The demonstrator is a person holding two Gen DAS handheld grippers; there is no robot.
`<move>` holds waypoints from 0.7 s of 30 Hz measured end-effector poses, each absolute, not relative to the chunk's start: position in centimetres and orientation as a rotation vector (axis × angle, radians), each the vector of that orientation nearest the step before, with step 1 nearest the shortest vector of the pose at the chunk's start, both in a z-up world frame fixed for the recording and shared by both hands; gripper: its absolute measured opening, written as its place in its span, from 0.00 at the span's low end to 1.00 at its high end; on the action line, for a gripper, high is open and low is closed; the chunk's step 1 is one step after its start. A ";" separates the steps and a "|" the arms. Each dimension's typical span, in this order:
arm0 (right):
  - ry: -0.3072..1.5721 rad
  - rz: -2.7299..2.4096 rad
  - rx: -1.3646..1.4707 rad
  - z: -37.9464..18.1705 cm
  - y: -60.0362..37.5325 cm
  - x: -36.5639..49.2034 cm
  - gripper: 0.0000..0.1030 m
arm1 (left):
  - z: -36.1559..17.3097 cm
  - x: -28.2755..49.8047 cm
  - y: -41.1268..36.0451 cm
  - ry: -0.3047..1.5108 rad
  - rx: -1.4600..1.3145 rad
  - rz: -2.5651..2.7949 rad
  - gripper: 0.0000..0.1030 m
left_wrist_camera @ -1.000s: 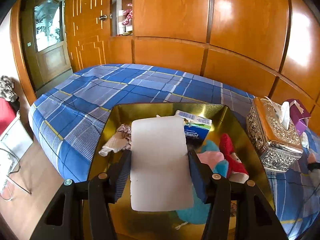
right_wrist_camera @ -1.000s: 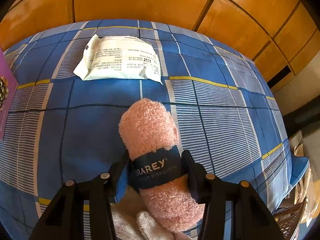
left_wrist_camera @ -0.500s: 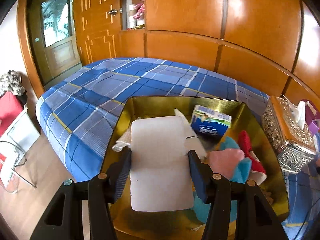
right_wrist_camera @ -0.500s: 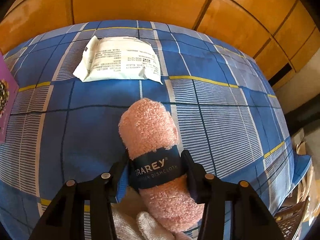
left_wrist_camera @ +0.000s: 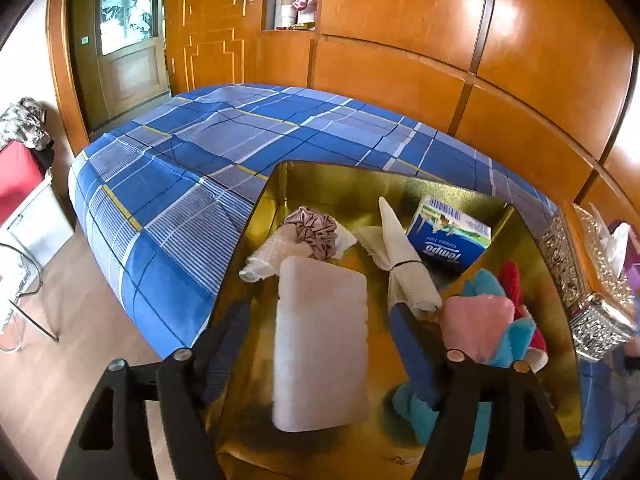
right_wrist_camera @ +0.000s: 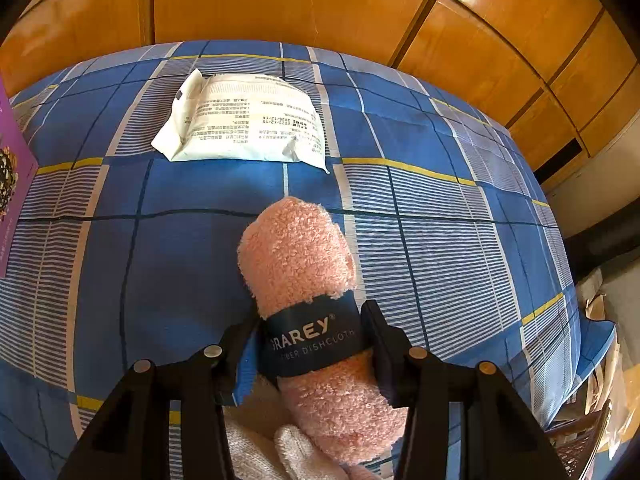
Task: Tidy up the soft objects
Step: 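Carry the white sponge into the gold tray and open the left gripper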
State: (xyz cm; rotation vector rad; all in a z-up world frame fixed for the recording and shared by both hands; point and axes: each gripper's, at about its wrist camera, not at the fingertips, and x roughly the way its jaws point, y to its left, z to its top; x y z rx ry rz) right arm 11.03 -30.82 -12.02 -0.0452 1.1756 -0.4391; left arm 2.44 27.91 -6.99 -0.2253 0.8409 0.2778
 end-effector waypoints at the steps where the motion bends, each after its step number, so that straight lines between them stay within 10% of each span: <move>1: 1.176 -0.439 -0.045 -12.0 -30.8 11.0 0.46 | -6.9 2.4 27.8 0.839 -0.220 0.276 0.80; 21: 1.179 -0.435 0.012 -11.8 -31.5 11.1 0.45 | -4.1 1.3 21.6 0.739 -0.032 0.169 0.89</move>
